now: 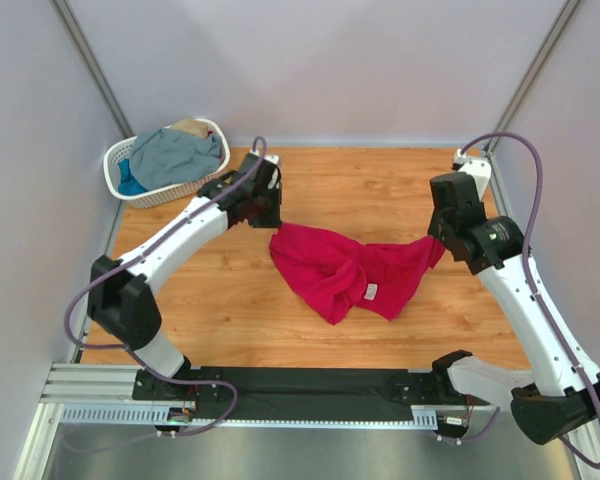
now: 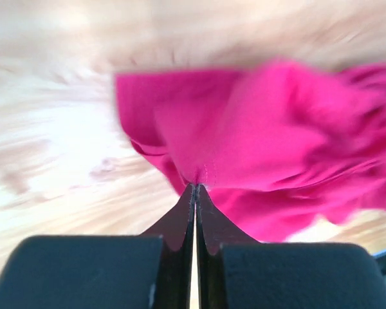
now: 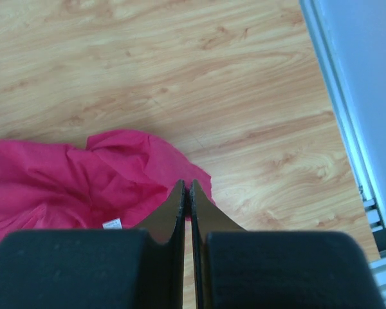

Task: Fold and stack the t-shirts
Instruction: Flatten the tshirt out

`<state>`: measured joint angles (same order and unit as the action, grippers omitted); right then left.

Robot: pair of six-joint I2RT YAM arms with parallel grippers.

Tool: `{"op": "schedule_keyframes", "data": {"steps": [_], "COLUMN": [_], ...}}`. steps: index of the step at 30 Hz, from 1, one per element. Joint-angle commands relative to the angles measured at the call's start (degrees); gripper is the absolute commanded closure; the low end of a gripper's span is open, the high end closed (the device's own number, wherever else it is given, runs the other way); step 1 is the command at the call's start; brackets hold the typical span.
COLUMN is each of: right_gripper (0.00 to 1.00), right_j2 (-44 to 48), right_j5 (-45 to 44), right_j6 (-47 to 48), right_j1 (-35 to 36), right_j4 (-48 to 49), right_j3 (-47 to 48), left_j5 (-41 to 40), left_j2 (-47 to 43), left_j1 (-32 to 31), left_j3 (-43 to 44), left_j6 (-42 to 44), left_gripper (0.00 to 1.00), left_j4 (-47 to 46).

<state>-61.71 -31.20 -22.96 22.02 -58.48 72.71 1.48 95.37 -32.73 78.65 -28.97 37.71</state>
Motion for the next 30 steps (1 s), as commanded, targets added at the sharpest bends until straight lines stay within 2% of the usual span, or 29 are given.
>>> {"op": "schedule_keyframes", "data": {"steps": [1,3,4,7,8,11,18,23,28,30], "right_gripper": [1.0,1.0,1.0,1.0,1.0,1.0,1.0,1.0,1.0,1.0], "right_j2": [-2.53,-5.85,-6.92,-9.39,-9.48,-8.95,-5.09,-1.4,0.72,-0.77], "right_j5": [-5.35,-8.34,-8.87,-11.33,-11.95,-12.66,-13.36,-12.22,-7.92,-5.99], "right_j6": [2.3,3.97,4.41,5.38,5.9,7.66,8.11,8.89,11.27,12.15], "right_j1": [-0.75,-1.8,-3.11,-5.32,-5.58,-6.11,-6.11,-6.11,-6.2,-6.38], "right_j4": [0.92,-1.54,-2.51,-5.68,-5.77,-5.68,-7.88,-6.31,3.61,9.33], "right_j3": [10.23,17.25,24.69,37.89,39.69,43.3,42.08,38.4,24.61,20.48], "left_j5": [-7.88,-11.92,-13.41,-20.97,-23.95,-26.07,-26.88,-22.85,-9.68,-8.95], "left_j2": [-8.35,-10.02,-10.55,-12.84,-14.06,-17.4,-22.77,-24.88,-30.05,-31.03], "left_j1": [1.52,2.93,4.41,6.44,6.89,7.94,7.95,7.95,7.95,8.03], "left_j3": [10.53,19.81,23.0,34.17,36.03,39.47,37.02,34.91,19.9,13.91], "left_j6": [-0.65,-0.21,-0.03,1.2,1.55,2.6,1.99,1.55,-1.26,-1.61], "left_gripper": [1.0,1.0,1.0,1.0,1.0,1.0,1.0,1.0,1.0,1.0], "left_j4": [11.83,19.45,21.76,28.63,29.69,30.93,31.98,32.16,27.51,25.48]}}
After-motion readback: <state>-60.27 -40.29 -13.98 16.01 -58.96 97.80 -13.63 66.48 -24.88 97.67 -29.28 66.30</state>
